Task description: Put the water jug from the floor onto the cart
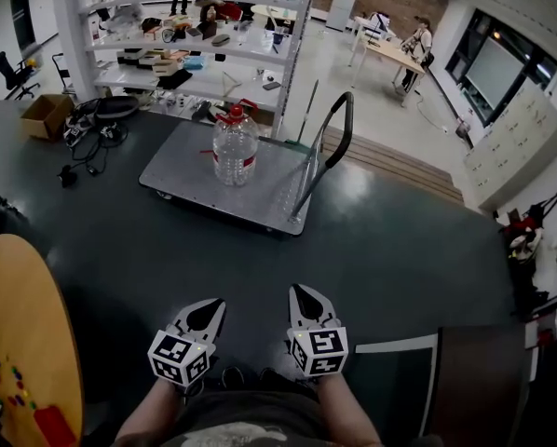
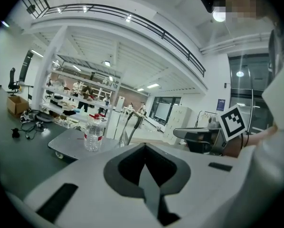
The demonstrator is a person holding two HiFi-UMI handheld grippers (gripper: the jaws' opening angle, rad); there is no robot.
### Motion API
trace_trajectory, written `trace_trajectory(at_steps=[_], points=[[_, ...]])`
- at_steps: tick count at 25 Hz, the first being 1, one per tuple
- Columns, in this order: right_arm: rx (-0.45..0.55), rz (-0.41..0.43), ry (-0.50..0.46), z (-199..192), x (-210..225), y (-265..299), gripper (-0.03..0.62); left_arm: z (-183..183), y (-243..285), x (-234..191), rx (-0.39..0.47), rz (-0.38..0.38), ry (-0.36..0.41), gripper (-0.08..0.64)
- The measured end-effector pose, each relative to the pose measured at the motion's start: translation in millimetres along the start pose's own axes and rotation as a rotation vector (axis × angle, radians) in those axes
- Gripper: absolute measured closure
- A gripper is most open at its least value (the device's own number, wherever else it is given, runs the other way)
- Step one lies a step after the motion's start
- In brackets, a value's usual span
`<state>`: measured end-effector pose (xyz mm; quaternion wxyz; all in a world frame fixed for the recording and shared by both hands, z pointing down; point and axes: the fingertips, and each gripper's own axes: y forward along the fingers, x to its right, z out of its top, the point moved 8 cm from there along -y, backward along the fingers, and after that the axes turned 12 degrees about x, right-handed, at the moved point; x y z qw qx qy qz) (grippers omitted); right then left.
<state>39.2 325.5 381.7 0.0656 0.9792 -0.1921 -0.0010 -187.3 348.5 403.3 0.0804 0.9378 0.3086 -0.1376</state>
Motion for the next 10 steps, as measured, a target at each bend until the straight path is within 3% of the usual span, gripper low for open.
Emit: trace_trajectory(at_steps=[10], points=[[-0.023,0.008,0.013,-4,31,-10,0.603,0,22,24,-0.013,0.010,0.013,0.553]])
